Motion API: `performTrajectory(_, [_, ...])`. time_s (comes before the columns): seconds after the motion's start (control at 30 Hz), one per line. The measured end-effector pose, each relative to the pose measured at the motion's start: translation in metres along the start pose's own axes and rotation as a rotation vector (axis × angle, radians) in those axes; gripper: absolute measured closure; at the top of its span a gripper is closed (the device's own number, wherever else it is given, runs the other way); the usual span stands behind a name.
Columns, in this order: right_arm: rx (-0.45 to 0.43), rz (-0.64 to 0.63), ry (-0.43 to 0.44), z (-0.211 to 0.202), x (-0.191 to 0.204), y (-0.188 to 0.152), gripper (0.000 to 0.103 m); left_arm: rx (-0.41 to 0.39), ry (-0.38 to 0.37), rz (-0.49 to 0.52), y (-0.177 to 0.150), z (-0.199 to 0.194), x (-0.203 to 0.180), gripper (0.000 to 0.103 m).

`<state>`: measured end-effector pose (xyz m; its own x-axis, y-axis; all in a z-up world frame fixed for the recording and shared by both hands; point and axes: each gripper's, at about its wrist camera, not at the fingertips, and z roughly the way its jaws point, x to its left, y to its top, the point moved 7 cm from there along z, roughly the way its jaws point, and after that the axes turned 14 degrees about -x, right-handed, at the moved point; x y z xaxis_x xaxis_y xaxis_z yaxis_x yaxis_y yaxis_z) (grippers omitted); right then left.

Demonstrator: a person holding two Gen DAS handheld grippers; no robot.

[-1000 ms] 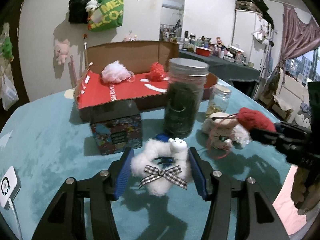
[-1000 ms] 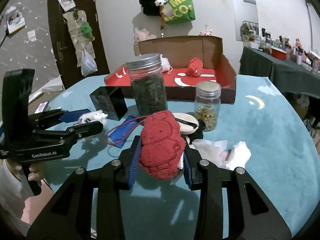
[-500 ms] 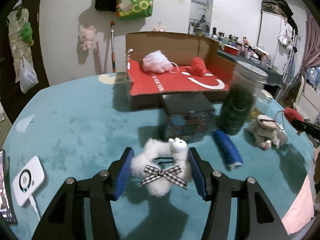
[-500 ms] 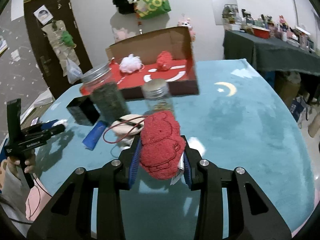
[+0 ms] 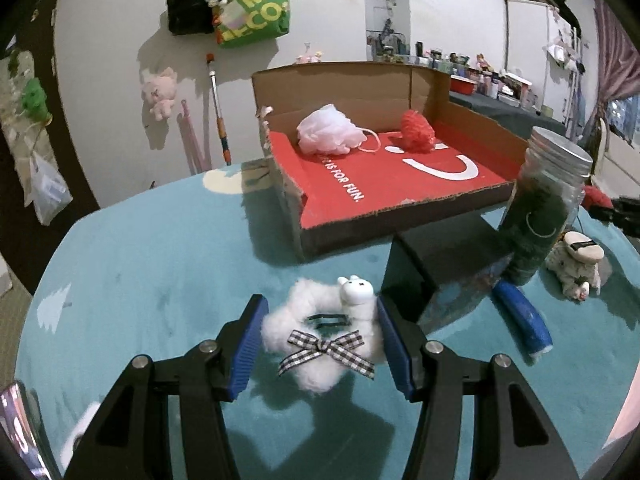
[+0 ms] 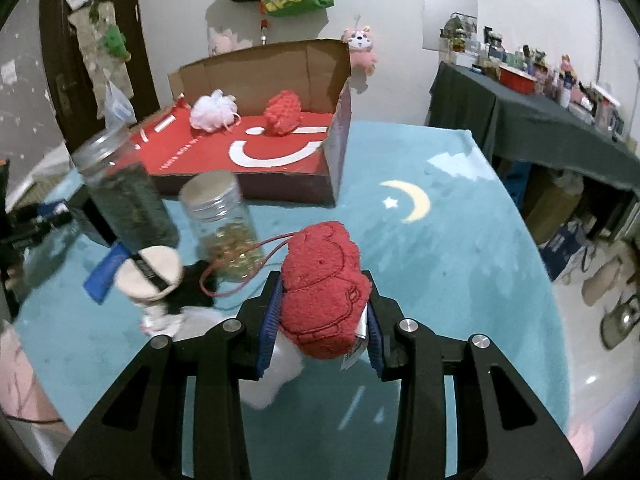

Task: Organize soft objects
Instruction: 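Lift the bunny hair tie and red knitted pad and carry both toward the box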

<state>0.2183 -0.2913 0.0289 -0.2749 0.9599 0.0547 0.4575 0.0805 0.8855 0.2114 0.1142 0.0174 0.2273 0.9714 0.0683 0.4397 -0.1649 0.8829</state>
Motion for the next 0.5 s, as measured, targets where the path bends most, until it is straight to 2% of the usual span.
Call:
performTrajectory(0.23, [-0.018, -0.094, -0.032, 0.017, -0.005, 0.025, 0.068, -0.021, -0.02, 0.019, 0.028, 0.007, 0.004, 0.045])
performTrajectory(0.5, [-0.09, -0.152, -0.003, 0.025, 0.006, 0.074, 0.068, -0.066, -0.065, -0.002, 0.076, 0.017, 0.005, 0.045])
